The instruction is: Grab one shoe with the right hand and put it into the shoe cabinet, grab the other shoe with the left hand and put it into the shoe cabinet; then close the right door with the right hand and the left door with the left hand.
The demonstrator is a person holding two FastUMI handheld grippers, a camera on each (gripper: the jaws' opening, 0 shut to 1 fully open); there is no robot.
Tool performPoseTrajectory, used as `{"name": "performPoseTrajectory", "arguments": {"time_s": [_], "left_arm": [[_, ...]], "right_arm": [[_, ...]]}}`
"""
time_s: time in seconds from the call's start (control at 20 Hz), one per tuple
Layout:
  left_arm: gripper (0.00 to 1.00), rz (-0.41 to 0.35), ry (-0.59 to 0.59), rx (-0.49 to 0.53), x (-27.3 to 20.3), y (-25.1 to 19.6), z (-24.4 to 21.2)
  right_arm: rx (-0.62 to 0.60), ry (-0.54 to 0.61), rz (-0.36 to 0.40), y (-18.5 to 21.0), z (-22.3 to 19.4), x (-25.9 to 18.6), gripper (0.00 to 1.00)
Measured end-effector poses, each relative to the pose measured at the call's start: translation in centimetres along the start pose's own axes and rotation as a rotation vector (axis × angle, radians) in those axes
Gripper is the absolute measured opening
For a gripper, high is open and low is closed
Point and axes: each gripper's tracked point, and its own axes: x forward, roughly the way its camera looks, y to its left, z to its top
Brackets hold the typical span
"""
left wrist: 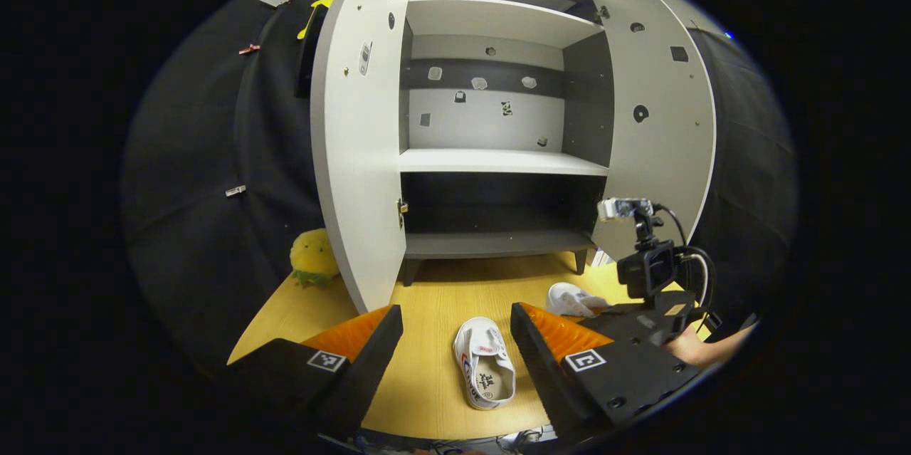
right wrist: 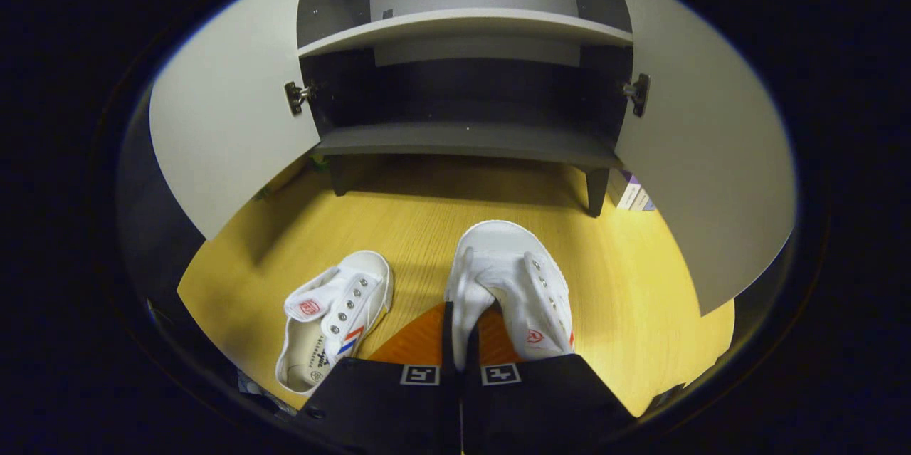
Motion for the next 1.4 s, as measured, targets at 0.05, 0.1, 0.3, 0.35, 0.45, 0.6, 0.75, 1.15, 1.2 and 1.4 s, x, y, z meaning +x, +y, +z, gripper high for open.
{"name": "performPoseTrajectory", "arguments": {"time_s": [0.05,0.1,0.3,0.35,0.45,0.6,0.75,1.15,1.2,1.4], "left_arm": [[0.95,-0.003,-0.010,0.001,-0.1,0.1,0.2],[0.95,-0.005,-0.020,0.003,-0.2,0.2,0.6],[0.95,-0.021,-0.055,0.024,-0.4,0.2,2.0],[0.95,-0.030,-0.070,0.019,-0.5,0.0,2.5],[0.95,-0.042,-0.093,0.015,-0.6,0.0,3.3],[0.95,-0.051,-0.111,0.025,-0.8,0.5,3.9],[0.95,-0.039,-0.117,0.025,-1.0,1.7,4.1],[0.95,0.047,-0.163,0.016,-0.5,5.1,5.8],[0.95,0.053,-0.170,0.014,-0.4,5.2,6.2],[0.95,0.097,-0.180,0.001,0.0,6.1,7.3]], "right_arm": [[0.000,-0.022,-0.002,0.0,1.4,-0.8,0.06],[-0.002,-0.047,-0.005,0.0,2.9,-1.6,0.06],[0.006,-0.154,-0.011,0.6,9.8,-4.5,0.06],[0.015,-0.178,-0.008,0.9,11.4,-5.1,0.06],[0.031,-0.226,-0.004,1.3,14.9,-6.1,0.06],[0.042,-0.295,-0.004,1.5,20.1,-7.5,0.06],[0.003,-0.385,-0.021,1.3,25.8,-8.1,0.06],[-0.055,-0.486,-0.069,-0.3,38.5,-5.7,0.06],[-0.060,-0.495,-0.063,-0.4,39.9,-5.4,0.06],[-0.065,-0.525,-0.070,-1.3,44.6,-3.1,0.06]]}}
